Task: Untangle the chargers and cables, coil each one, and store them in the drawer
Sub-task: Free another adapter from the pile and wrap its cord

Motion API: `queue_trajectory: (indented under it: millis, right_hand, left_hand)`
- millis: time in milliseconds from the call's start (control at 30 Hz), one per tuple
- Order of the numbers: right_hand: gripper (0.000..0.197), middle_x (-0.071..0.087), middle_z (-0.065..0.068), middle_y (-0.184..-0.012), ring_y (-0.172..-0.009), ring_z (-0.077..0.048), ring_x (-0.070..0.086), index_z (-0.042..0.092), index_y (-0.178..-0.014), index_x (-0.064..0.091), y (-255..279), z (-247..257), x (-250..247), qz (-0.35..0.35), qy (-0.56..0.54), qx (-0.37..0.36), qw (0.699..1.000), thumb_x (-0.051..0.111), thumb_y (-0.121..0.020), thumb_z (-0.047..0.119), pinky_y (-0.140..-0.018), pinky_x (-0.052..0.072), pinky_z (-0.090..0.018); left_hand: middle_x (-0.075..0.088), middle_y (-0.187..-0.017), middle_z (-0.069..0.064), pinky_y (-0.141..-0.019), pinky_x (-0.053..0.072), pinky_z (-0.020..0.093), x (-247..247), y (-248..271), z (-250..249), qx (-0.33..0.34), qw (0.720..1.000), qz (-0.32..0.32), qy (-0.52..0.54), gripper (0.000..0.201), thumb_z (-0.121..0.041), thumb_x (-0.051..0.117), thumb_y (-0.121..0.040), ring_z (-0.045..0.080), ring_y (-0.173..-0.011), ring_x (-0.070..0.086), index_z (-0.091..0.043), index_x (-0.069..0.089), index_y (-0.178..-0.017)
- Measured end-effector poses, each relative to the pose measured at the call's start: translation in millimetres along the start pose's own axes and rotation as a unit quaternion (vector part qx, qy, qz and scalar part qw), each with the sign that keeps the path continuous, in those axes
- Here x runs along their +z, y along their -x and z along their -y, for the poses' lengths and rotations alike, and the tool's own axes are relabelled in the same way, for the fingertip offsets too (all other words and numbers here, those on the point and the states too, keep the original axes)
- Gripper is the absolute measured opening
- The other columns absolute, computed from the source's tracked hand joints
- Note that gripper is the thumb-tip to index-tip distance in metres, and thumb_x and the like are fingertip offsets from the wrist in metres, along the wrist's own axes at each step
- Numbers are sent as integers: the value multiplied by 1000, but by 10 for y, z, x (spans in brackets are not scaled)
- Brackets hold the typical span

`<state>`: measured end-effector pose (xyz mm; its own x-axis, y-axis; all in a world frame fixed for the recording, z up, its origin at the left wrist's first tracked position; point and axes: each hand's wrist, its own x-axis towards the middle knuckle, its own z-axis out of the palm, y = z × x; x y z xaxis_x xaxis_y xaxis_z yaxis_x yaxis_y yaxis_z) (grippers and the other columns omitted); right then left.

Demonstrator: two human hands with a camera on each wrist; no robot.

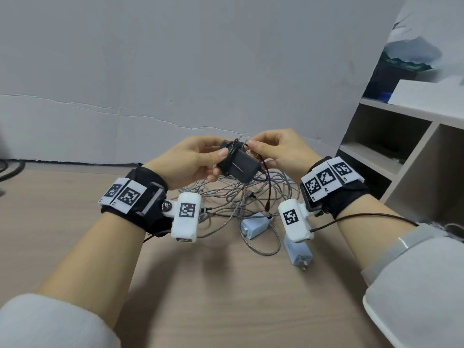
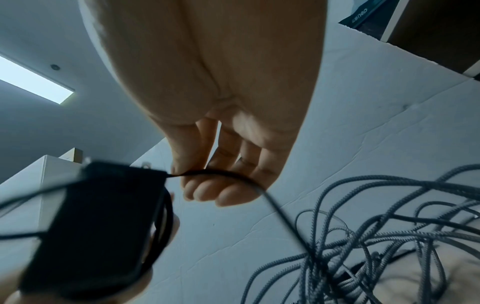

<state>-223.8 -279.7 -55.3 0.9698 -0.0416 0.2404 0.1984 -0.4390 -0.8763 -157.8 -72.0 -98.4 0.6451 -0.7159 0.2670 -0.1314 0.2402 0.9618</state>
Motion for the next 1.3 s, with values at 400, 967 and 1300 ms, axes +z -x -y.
queue_trajectory:
  millis: [400,967,1300]
  right_hand:
    - [48,52,-9,-73,-47,-15,56,6,-143,39,91,71,306,135,133,80,979,51,-97,0,-49,55,-28]
    - [9,64,5,-68,-57,-7,56,11,-90,75,108,234,270,39,334,-39,941,66,-89,12,-59,43,-19]
    - [28,68,-5,-89,-84,-26,67,12,-93,57,45,95,275,-66,285,-51,955,59,-99,39,-75,55,-43]
  left_hand:
    - [69,-93,11,-61,54,21,23,-118,-1,64,974,-126,178,20,-15,52,-102,13,-65,57,-1,63,-111]
    - [71,-93,6,-54,47,18,-4,-118,67,66,941,-160,-292,25,-24,58,-101,4,-64,59,-15,60,-124]
    - [69,-104,18,-75,63,39,76,-26,-13,56,985,-111,-118,26,-21,50,-104,25,-80,72,-10,44,-127]
